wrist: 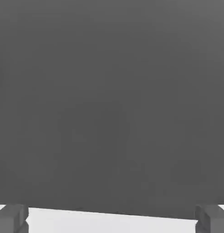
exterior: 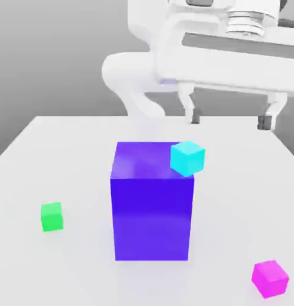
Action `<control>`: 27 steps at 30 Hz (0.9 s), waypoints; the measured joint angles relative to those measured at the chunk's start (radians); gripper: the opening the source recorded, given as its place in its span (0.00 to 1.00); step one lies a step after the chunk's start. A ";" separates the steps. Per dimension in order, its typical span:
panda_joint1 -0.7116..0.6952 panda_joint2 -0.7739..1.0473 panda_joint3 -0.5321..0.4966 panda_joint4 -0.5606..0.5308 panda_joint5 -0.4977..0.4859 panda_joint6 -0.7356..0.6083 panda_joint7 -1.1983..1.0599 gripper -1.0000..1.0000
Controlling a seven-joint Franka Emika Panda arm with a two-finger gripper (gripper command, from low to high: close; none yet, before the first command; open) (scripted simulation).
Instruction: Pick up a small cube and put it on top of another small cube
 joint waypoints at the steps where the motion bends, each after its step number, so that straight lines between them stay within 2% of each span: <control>1: 0.005 0.036 0.010 -0.001 -0.013 0.010 0.016 0.50; 7: 0.070 0.251 0.039 -0.009 -0.071 0.076 0.098 0.50; 14: 0.134 0.484 0.076 -0.022 -0.067 0.166 0.142 0.50; 18: 0.195 0.629 0.012 0.006 -0.138 0.263 0.201 0.50; 19: 0.212 0.660 -0.008 0.013 -0.155 0.286 0.214 0.00; 27: 0.202 0.640 0.005 0.008 -0.142 0.273 0.204 0.00</control>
